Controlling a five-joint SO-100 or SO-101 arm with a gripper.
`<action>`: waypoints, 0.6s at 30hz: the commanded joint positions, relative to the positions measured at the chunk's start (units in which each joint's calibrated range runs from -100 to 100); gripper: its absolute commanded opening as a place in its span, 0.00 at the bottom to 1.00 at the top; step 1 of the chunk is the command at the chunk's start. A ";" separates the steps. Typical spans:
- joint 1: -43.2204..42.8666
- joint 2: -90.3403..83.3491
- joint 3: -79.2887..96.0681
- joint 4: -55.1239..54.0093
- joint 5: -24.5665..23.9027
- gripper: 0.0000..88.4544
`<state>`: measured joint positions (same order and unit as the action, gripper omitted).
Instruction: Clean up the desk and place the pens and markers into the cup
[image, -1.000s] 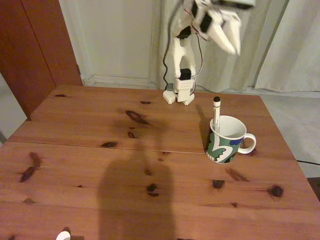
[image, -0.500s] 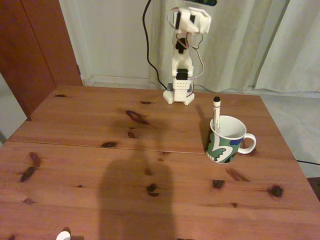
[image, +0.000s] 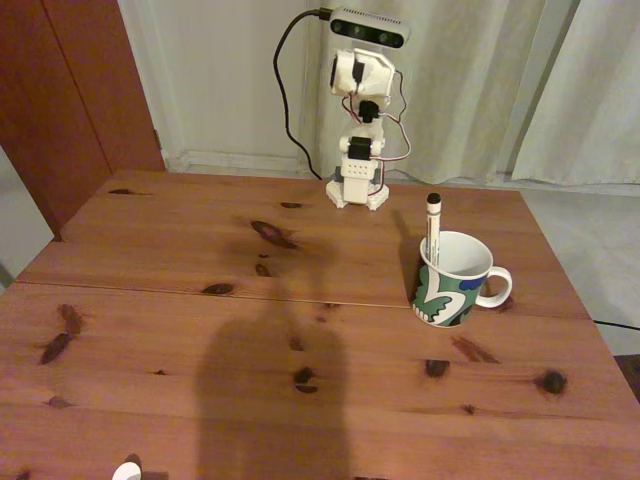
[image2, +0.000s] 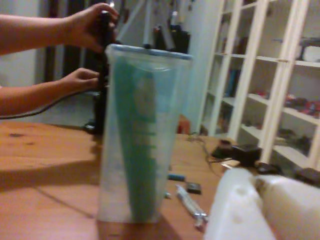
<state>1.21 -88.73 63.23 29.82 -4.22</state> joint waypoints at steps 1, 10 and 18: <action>2.21 -3.08 1.79 -1.48 -0.12 0.01; 5.91 -9.04 8.82 -1.48 0.09 0.01; 11.86 -9.04 10.35 -1.56 0.35 0.01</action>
<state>10.23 -97.29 73.67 29.82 -4.18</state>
